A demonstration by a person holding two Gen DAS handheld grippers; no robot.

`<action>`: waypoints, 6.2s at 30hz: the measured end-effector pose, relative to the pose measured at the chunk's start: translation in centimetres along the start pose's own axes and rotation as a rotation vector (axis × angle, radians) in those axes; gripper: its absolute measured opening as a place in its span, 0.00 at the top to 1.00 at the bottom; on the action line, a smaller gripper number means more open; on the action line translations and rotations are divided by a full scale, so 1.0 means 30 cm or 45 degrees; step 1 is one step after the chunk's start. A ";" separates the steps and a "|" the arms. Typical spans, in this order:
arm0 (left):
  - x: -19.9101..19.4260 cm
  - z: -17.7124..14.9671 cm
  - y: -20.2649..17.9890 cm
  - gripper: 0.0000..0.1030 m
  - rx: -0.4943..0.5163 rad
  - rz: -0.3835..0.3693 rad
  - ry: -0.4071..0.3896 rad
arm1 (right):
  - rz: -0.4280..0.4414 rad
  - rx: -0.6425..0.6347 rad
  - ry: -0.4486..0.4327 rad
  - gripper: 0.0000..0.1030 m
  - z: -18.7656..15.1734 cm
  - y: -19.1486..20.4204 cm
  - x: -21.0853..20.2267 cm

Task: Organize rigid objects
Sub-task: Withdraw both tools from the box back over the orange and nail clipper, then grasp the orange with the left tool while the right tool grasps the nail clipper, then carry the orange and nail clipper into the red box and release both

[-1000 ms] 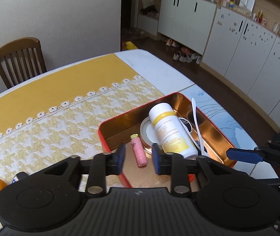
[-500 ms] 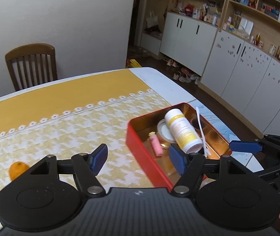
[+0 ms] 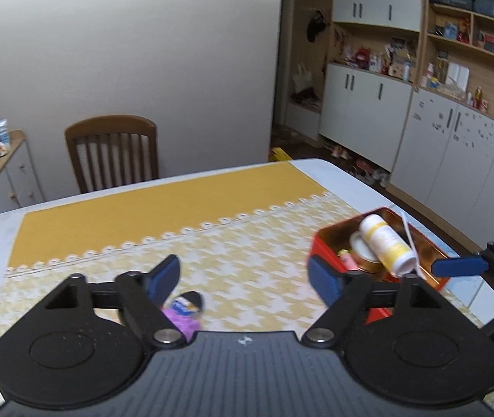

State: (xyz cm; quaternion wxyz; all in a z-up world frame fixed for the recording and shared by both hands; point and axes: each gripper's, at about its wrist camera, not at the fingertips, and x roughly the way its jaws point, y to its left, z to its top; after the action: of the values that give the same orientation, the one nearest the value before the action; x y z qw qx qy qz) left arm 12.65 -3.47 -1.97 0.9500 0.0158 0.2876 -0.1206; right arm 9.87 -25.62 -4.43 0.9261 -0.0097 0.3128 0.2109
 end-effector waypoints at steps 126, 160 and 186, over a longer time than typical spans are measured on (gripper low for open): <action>0.092 0.056 -0.100 0.52 -0.134 -0.302 0.250 | -0.164 -0.100 0.098 0.45 -0.011 -0.034 -0.034; 0.545 0.029 -0.535 0.52 0.049 -0.263 0.588 | -0.184 -0.214 0.241 0.45 -0.077 -0.418 0.066; 0.631 0.032 -0.564 0.52 0.000 -0.253 0.584 | -0.090 -0.140 0.329 0.41 -0.085 -0.510 0.147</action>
State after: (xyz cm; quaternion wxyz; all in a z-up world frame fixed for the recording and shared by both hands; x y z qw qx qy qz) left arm 24.40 -24.16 -10.93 0.8433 0.0143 0.4959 -0.2066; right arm 17.63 -38.24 -10.81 0.8831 -0.0985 0.4167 0.1919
